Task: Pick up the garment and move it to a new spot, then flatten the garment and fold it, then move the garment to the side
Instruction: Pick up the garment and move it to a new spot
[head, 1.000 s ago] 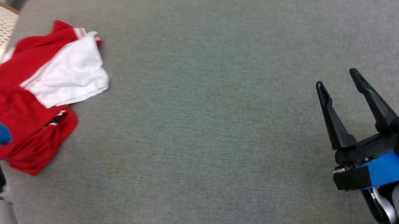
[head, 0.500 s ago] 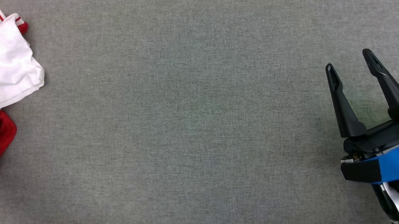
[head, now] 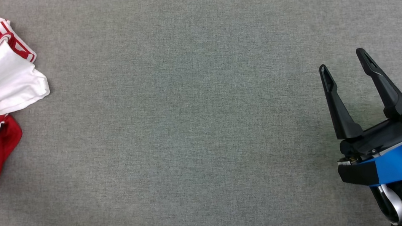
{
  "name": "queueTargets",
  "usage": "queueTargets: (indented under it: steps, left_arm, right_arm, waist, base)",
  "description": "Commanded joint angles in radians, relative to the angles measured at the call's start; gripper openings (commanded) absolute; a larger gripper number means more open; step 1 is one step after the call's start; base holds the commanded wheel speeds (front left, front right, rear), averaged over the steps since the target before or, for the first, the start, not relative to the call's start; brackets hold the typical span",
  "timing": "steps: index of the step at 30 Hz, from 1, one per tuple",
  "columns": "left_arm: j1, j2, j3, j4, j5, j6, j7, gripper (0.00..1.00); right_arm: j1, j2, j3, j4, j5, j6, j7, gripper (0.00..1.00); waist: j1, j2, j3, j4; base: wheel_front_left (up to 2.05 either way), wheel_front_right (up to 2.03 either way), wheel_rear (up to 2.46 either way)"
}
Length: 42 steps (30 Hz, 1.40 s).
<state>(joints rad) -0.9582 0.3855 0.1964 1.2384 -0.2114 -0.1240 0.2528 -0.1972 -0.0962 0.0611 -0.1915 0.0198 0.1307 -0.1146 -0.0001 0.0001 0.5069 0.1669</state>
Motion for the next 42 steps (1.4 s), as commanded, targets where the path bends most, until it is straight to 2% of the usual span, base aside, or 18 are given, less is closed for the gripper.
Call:
queueTargets:
  steps: [1, 2, 3, 4, 7, 12, 18, 26, 33, 42]
  left_arm:
    - [0.031, -0.033, -0.014, 0.034, -0.008, -0.010, 0.044, 1.00]
    - [0.034, -0.041, -0.019, 0.037, -0.016, -0.010, 0.061, 0.59]
    - [0.035, -0.045, -0.025, 0.039, -0.021, -0.011, 0.074, 0.24]
    - [0.035, -0.049, -0.036, 0.040, -0.023, -0.011, 0.086, 0.00]
    - [0.031, -0.049, -0.052, 0.026, -0.042, -0.011, 0.091, 0.00]
    - [0.025, -0.031, -0.089, -0.033, -0.064, -0.011, 0.029, 0.00]
    - [0.019, 0.012, -0.146, -0.123, -0.078, -0.006, -0.106, 0.00]
    - [-0.031, 0.033, -0.254, -0.267, -0.081, -0.007, -0.299, 0.00]
    - [-0.091, 0.022, -0.363, -0.439, -0.106, -0.007, -0.389, 0.00]
    - [-0.146, -0.012, -0.494, -0.695, -0.142, -0.007, -0.371, 0.00]
  right_arm:
    - [-0.005, -0.004, 0.000, -0.005, 0.002, 0.000, 0.001, 1.00]
    - [-0.002, -0.002, 0.000, -0.005, 0.003, 0.000, 0.001, 1.00]
    - [0.000, -0.001, -0.001, -0.005, 0.004, 0.000, 0.001, 1.00]
    - [0.002, 0.000, -0.002, -0.005, 0.005, 0.000, 0.001, 1.00]
    - [-0.001, 0.005, -0.002, -0.009, 0.006, 0.000, -0.001, 1.00]
    - [-0.005, 0.014, -0.002, 0.004, 0.012, 0.000, -0.010, 1.00]
    - [0.005, 0.025, 0.000, 0.042, 0.029, 0.000, -0.038, 1.00]
    - [0.027, 0.041, 0.007, 0.104, 0.059, 0.000, -0.080, 1.00]
    - [0.048, 0.046, 0.007, 0.149, 0.088, 0.000, -0.109, 1.00]
    - [0.068, 0.046, 0.012, 0.196, 0.155, 0.000, -0.138, 1.00]
  waist:
    - [0.0001, -0.0001, -0.003, -0.006]
    - [0.0001, -0.0001, -0.005, -0.010]
    - [0.0001, -0.0001, -0.005, -0.012]
    - [0.0001, -0.0001, -0.006, -0.013]
    - [0.0001, -0.0001, -0.011, -0.020]
    - [0.0001, -0.0001, -0.038, -0.032]
    - [0.0001, -0.0001, -0.095, -0.046]
    - [0.0001, -0.0001, -0.189, -0.094]
    - [0.0001, -0.0001, -0.256, -0.181]
    - [0.0001, -0.0001, -0.295, -0.350]
  base:
    - [0.00, 0.00, 0.00]
    - [0.00, 0.00, 0.00]
    - [0.00, 0.00, 0.00]
    - [0.00, 0.00, 0.00]
    - [0.00, 0.00, 0.00]
    - [0.00, 0.00, 0.00]
    - [0.00, 0.00, 0.00]
    - [0.00, 0.00, 0.00]
    - [0.00, 0.00, 0.00]
    - [0.00, 0.00, 0.00]
